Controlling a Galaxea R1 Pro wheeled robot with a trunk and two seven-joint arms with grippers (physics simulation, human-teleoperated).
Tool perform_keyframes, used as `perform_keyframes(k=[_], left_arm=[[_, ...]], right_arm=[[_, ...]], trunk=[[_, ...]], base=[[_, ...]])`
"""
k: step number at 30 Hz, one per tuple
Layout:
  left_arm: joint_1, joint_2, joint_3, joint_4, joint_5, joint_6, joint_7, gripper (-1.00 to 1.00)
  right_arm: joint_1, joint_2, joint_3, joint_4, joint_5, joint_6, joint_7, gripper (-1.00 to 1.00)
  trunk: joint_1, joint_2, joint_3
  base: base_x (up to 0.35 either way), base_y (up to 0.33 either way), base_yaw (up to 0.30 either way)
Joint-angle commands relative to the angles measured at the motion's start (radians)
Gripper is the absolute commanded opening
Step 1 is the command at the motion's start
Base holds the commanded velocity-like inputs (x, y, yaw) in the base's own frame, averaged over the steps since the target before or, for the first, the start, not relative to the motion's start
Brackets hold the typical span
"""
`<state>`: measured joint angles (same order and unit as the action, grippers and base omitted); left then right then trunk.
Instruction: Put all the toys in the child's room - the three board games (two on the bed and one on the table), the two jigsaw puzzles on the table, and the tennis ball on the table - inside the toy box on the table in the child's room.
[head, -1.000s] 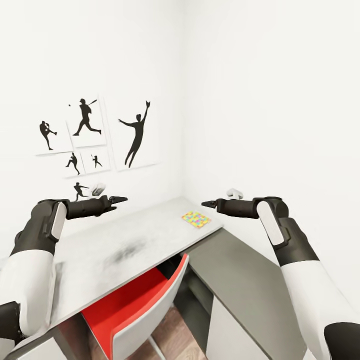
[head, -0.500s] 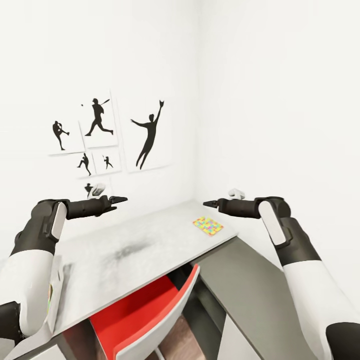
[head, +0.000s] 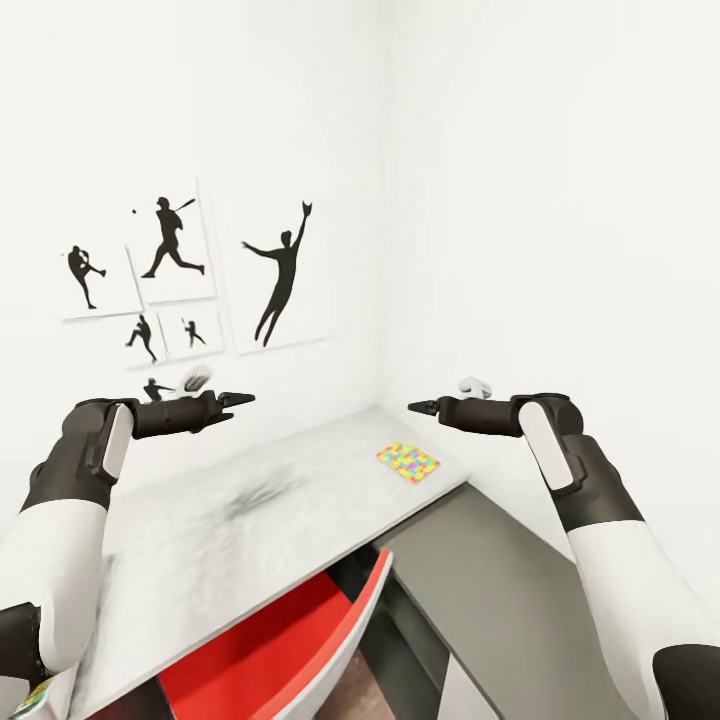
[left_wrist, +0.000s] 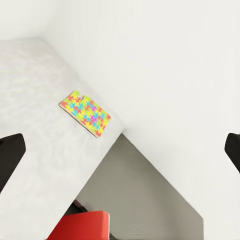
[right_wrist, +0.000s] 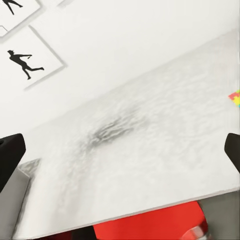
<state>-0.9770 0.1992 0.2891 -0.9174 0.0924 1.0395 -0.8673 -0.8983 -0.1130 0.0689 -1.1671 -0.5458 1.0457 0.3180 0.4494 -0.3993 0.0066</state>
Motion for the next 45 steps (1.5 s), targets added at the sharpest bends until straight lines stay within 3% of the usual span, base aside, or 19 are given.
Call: perform_keyframes(k=[1, 26, 45], left_arm=[[0.0, 0.0, 0.001, 0.0, 0.007, 0.008, 0.002, 1.0], [0.0, 0.0, 0.002, -0.006, 0.007, 0.008, 0.002, 1.0], [0.0, 0.0, 0.002, -0.006, 0.007, 0.008, 0.001, 1.0]], right_arm=[[-0.001, 0.0, 0.001, 0.0, 0.01, 0.002, 0.01, 1.0], [-0.002, -0.001, -0.001, 0.0, 0.01, 0.002, 0.01, 1.0], [-0.002, -0.002, -0.001, -0.003, 0.01, 0.002, 0.01, 1.0]], trunk=[[0.001, -0.001, 0.0], [0.001, -0.001, 0.003], [0.001, -0.001, 0.006]], base=[[0.078, 0.044, -0.151], [0.061, 0.088, -0.019], [0.055, -0.024, -0.032]])
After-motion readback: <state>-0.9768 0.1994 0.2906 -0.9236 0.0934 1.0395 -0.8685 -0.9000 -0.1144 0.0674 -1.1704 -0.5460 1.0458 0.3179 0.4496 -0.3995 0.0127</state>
